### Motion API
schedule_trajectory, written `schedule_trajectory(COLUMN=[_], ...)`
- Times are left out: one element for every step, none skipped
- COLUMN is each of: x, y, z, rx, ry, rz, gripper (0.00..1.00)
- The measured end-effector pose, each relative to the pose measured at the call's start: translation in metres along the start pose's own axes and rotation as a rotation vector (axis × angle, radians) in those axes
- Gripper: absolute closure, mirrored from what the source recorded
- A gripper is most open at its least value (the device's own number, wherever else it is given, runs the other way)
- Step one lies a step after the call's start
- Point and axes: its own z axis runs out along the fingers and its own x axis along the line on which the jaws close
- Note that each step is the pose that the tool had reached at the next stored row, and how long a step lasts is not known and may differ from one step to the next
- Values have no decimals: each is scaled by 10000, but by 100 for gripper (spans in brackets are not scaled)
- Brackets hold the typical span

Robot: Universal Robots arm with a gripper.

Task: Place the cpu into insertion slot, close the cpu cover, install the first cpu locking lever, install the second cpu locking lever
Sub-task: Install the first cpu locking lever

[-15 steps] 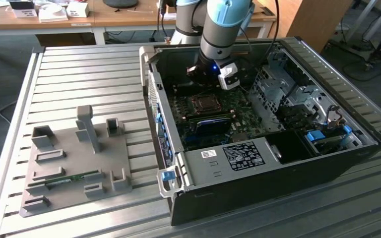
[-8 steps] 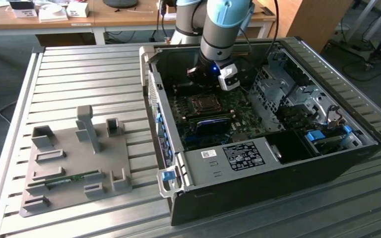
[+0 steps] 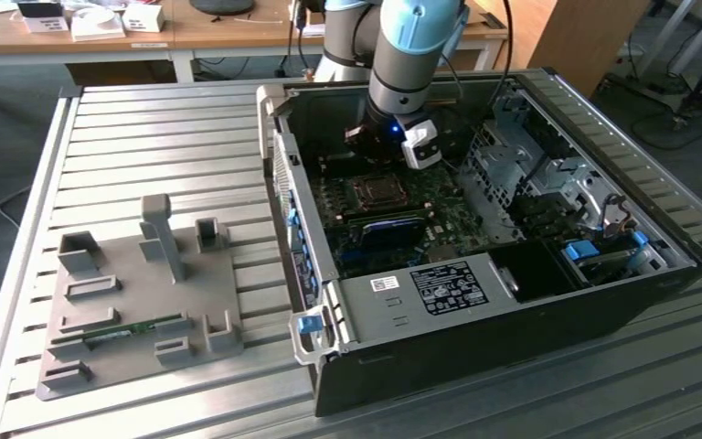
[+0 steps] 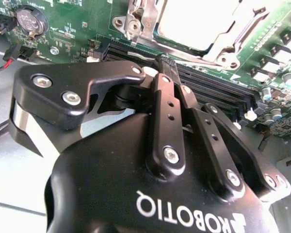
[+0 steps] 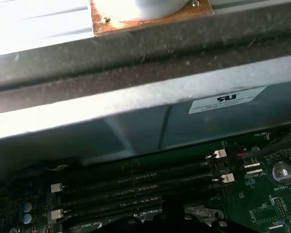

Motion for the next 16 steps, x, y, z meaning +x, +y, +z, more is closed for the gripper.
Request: schedule_trajectory(x=[0,1,1,1,2,3,5,6,7,8,8,9,10,11,12,13], y=[1,2,4,6,9,13,18,25,30,34,36,39,42,45,48,52], z=[0,1,2,2,3,5,6,7,9,10,11,12,13,13,15,16], rx=[0,0,0,0,0,-1,0,0,0,0,0,0,-1,0,-1,-1], ry=[1,1,1,1,0,0,0,1,0,1,1,1,0,1,1,0], rz=[0,0,0,0,0,1,0,0,0,0,-1,-1,0,0,-1,0], gripper=[89,89,89,89,89,89,89,89,89,89,89,89,89,89,89,89])
